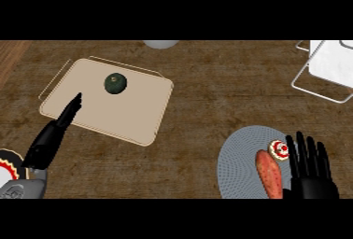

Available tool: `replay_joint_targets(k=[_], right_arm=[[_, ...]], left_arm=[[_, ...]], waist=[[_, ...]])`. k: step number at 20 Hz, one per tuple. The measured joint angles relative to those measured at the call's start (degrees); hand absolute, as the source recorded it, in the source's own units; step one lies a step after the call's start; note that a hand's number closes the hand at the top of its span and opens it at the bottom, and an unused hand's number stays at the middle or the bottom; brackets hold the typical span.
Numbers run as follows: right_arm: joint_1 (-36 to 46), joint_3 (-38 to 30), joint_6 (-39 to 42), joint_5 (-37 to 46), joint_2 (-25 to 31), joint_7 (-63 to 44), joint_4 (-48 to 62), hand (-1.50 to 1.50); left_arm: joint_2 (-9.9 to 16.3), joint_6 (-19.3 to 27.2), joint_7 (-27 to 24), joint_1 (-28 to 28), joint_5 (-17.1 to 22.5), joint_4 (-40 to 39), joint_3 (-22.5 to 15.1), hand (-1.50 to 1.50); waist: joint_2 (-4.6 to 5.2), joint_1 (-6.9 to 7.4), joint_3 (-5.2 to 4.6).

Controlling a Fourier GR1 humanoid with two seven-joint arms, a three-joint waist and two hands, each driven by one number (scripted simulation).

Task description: Pick the cupcake from the placemat and place it in the tiered shelf

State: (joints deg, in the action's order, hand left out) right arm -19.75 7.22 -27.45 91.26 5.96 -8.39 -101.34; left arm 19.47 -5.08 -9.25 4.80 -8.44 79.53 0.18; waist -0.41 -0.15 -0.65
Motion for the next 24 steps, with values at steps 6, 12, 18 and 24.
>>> replay_joint_targets(k=[6, 12, 18, 24], right_arm=[[2.15, -1.02, 0.20, 0.25, -0.38, -0.32, 1.96, -1.50], [4.47, -2.20, 1.70, 0.82, -0.31, -0.79, 3.78, 1.50], [7.08, -2.41, 2.69, -2.68, 0.49, 1.79, 6.87, 1.50], [12.80, -4.07, 7.97, -2.70, 0.18, 0.56, 10.74, 1.50]], left_arm=[[-1.04, -0.72, 1.73, -0.13, -0.87, 1.96, 0.40, 0.00], [-1.57, -1.39, 1.61, 0.35, -1.51, 1.32, 1.19, 0.00], [-1.97, -1.57, 0.86, 2.50, -2.20, -1.41, 1.87, 0.00], [-2.50, -1.93, 0.56, 1.88, -2.40, -0.55, 1.78, 0.00]], waist=[[-0.09, 0.03, -0.15], [-0.12, 0.02, -0.23], [-0.26, -0.08, -0.55], [-0.19, 0.58, -0.69]])
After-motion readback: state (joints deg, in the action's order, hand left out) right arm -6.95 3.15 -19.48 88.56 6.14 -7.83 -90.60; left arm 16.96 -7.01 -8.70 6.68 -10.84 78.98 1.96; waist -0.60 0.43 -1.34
